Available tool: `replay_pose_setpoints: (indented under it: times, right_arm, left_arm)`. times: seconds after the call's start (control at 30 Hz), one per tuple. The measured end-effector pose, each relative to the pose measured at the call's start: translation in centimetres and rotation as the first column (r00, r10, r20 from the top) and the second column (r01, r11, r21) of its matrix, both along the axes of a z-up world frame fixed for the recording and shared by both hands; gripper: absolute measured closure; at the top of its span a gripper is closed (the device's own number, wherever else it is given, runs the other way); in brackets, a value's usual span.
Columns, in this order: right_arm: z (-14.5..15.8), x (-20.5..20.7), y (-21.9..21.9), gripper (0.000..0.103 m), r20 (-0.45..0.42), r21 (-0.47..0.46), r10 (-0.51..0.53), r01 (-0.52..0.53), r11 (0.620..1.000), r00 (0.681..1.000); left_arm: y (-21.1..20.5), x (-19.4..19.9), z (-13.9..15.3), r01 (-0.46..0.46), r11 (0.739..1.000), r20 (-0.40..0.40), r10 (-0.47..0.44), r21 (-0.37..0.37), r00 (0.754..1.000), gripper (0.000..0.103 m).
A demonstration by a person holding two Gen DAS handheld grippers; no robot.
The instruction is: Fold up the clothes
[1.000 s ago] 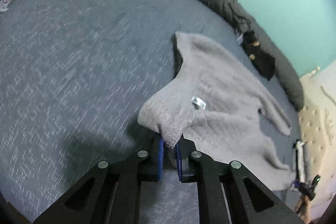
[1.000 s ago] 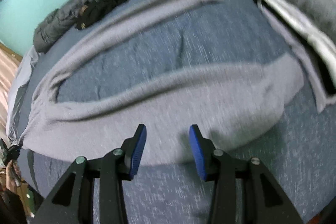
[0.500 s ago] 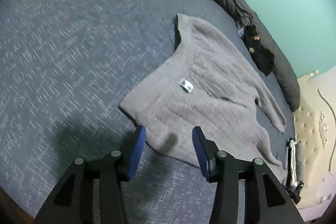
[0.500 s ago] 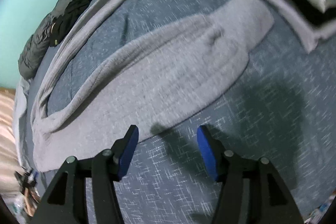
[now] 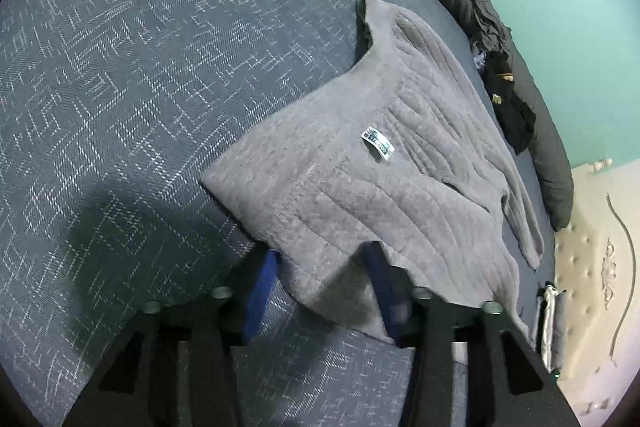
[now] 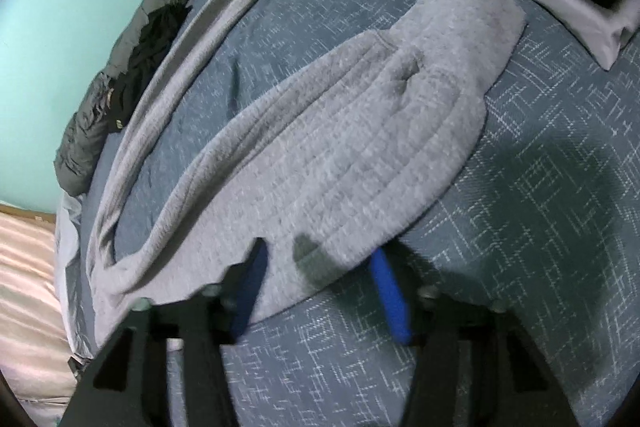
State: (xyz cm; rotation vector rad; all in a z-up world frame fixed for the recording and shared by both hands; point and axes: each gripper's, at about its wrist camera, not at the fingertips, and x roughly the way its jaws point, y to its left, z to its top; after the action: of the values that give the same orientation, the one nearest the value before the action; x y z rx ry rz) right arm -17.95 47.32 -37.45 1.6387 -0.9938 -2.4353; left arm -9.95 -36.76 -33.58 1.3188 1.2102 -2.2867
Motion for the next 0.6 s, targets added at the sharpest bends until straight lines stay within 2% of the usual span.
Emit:
replay_pose_setpoints:
  times: [0.03,0.07,0.13,0.3,0.43,0.6]
  right_arm:
    - [0.0,0.1,0.0,0.081,-0.008,-0.01,-0.002,0.002,1.0,1.0]
    - [0.2,0.2,0.0,0.092,-0.015,-0.005,-0.005,0.005,1.0,1.0]
    - [0.7,0.5,0.0,0.099,-0.03,0.007,-0.01,0.01,1.0,1.0]
    - [4.7,1.7,-0.4,0.1,-0.098,0.037,0.012,-0.009,0.999,0.995]
    - [7.2,2.7,-0.1,0.1,-0.104,0.058,0.039,-0.033,0.998,0.994]
    - [7.5,5.0,1.1,0.1,-0.06,0.078,0.09,-0.085,0.993,0.994]
  left_arm:
    - [0.0,0.0,0.1,0.001,1.0,0.002,-0.001,-0.016,1.0,0.083]
    - [0.1,-0.1,0.3,0.003,1.0,-0.002,-0.003,-0.028,1.0,0.091]
    - [0.2,-0.2,0.9,0.012,0.999,-0.014,-0.012,-0.046,1.0,0.096]
    - [-0.1,0.5,4.2,0.011,0.995,-0.058,-0.017,-0.097,0.998,0.097]
    - [-0.9,2.0,6.6,0.014,0.993,-0.072,-0.022,-0.116,0.997,0.1]
    - [-1.7,4.5,7.4,0.023,0.994,-0.077,-0.031,-0.11,0.997,0.1]
